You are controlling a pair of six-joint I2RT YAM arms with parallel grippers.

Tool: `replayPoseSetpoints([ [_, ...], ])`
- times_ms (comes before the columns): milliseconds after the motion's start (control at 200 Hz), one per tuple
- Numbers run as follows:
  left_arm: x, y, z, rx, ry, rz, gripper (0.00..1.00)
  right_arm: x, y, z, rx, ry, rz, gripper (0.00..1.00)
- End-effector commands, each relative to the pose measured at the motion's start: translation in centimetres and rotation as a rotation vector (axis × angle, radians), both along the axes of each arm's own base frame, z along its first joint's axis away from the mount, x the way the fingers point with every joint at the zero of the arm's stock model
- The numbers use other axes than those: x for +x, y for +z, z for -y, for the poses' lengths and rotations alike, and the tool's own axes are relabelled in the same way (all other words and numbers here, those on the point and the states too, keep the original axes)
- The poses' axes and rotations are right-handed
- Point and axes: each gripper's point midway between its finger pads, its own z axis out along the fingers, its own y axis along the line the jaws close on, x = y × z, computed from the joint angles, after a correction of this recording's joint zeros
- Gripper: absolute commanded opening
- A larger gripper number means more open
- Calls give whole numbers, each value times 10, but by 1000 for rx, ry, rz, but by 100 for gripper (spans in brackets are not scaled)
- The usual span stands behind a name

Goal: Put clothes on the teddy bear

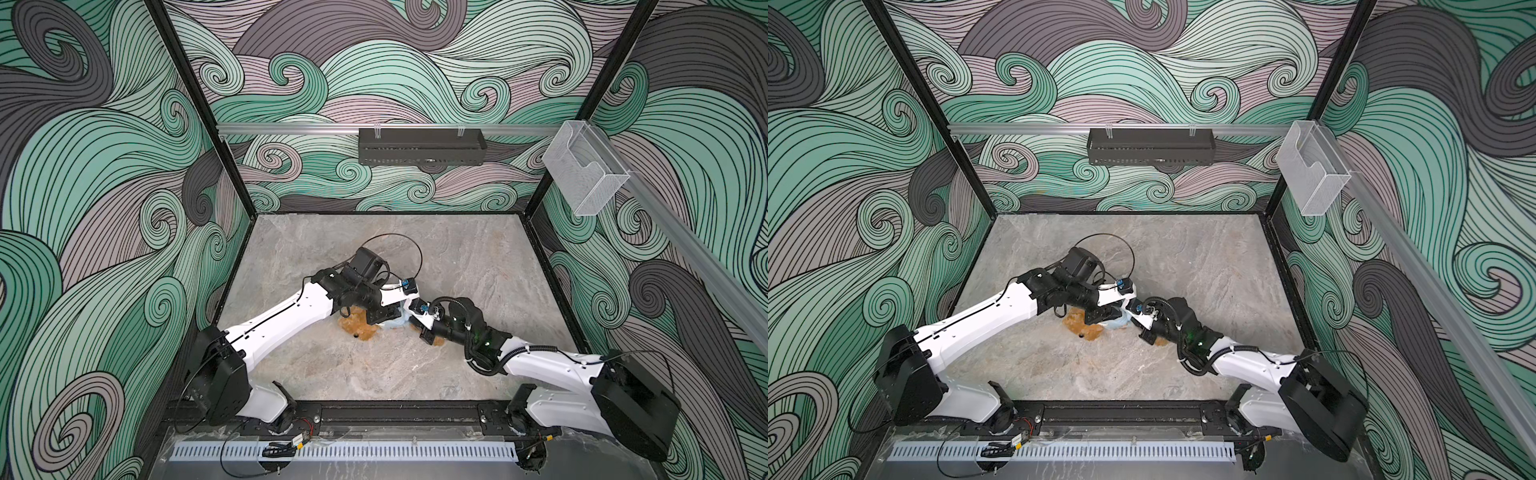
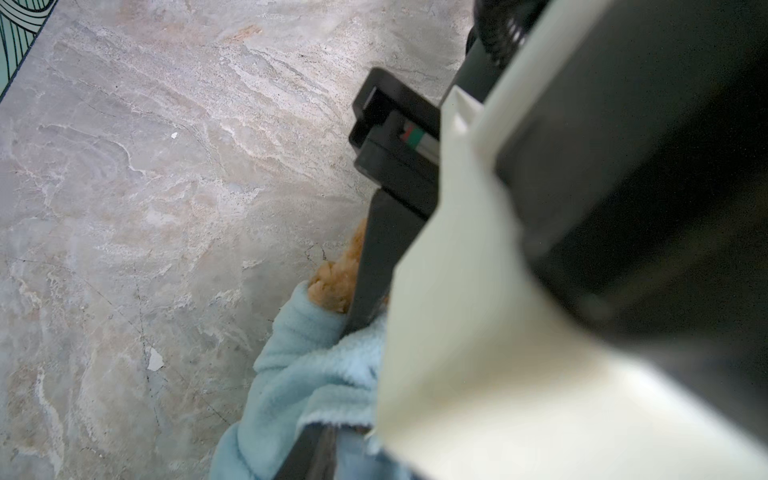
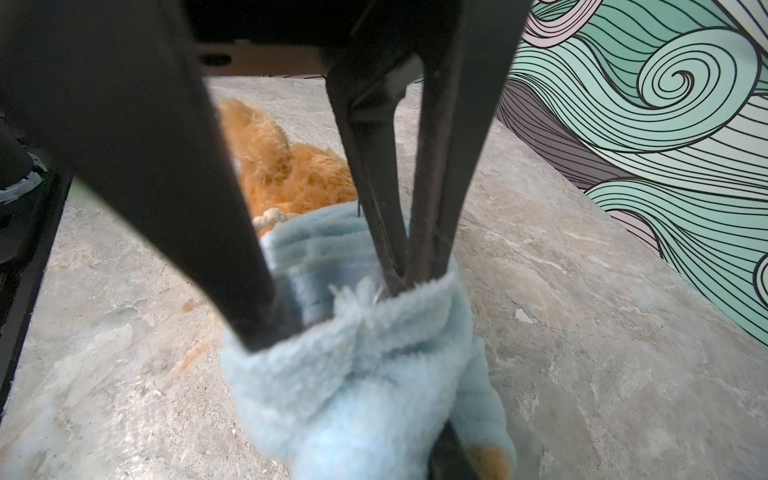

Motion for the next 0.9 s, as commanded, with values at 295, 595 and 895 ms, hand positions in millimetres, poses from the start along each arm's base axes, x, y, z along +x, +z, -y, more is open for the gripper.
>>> replayPoseSetpoints([
  [295,-28,-4,-24,140,-85,-32,29,23,48,0,161,-58,34,18],
  [595,3,-17,-14,184,-29,17,34,20,63,-10,256,-17,-9,18],
  [895,8,-37,-17,258,-27,69,40,24,89,-11,370,-31,-37,18],
])
